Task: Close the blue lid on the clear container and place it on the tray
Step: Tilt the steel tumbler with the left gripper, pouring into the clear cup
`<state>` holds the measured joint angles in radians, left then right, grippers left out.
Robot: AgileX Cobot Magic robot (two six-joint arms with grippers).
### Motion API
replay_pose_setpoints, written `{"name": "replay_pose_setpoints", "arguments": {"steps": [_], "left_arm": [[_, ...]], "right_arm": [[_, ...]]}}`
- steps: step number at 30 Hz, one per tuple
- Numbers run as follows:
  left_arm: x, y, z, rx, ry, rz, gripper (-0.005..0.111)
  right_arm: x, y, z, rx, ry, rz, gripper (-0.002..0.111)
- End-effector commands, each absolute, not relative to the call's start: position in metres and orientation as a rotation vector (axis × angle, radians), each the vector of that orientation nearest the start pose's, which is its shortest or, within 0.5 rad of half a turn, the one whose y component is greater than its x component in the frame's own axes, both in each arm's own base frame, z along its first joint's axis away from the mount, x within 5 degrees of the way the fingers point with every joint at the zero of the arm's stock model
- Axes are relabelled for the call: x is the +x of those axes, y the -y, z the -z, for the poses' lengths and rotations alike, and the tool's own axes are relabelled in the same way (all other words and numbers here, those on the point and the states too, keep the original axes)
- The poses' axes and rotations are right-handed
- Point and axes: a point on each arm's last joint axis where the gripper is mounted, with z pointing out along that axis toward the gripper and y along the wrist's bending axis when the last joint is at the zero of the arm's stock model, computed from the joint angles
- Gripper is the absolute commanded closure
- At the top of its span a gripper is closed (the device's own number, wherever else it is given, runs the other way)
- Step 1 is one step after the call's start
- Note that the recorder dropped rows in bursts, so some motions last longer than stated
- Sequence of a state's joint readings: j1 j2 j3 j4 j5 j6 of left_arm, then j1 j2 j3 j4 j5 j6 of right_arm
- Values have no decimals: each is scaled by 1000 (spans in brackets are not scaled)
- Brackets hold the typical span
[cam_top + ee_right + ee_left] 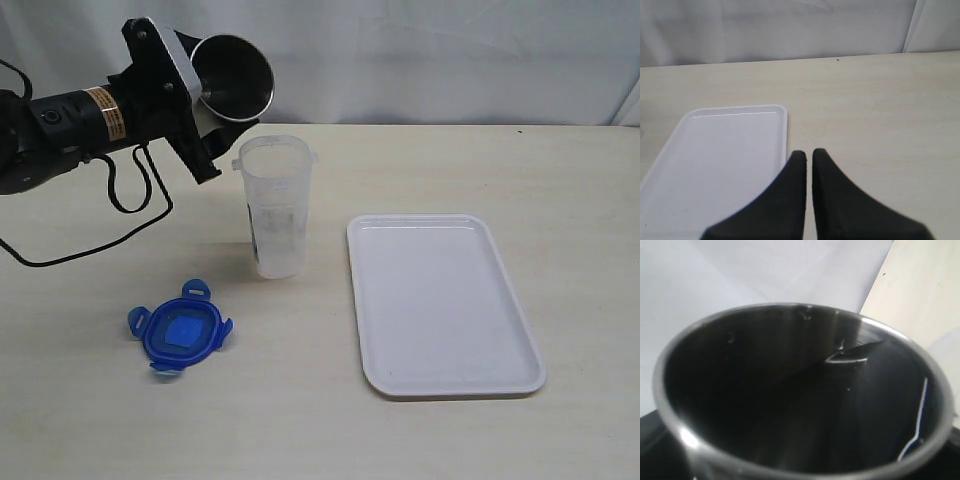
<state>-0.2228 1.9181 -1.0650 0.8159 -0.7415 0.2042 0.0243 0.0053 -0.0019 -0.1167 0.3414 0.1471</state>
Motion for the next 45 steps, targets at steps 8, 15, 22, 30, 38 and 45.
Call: {"name": "replay_pose_setpoints", "arguments": {"steps": [8,15,22,30,38,45], "left_arm": [[385,139,-221,1202,-1126,-57,107],[385,139,-221,1204,-1127,-59,107],[385,139,-221,1216,-1114,-76,107],[385,139,-221,1221,-1109,-83,107],[385,138,-221,1222,-1111,-84,107],[386,138,-219,1240,-1114,-106,107]], "right_arm": [[54,2,-183,43,-1823,-15,104],[54,2,-183,43,-1823,-15,104],[54,2,-183,43,-1823,-15,104],[54,2,-183,43,-1823,-15,104],[54,2,-183,43,-1823,-15,104],[54,2,-183,43,-1823,-15,104]]}}
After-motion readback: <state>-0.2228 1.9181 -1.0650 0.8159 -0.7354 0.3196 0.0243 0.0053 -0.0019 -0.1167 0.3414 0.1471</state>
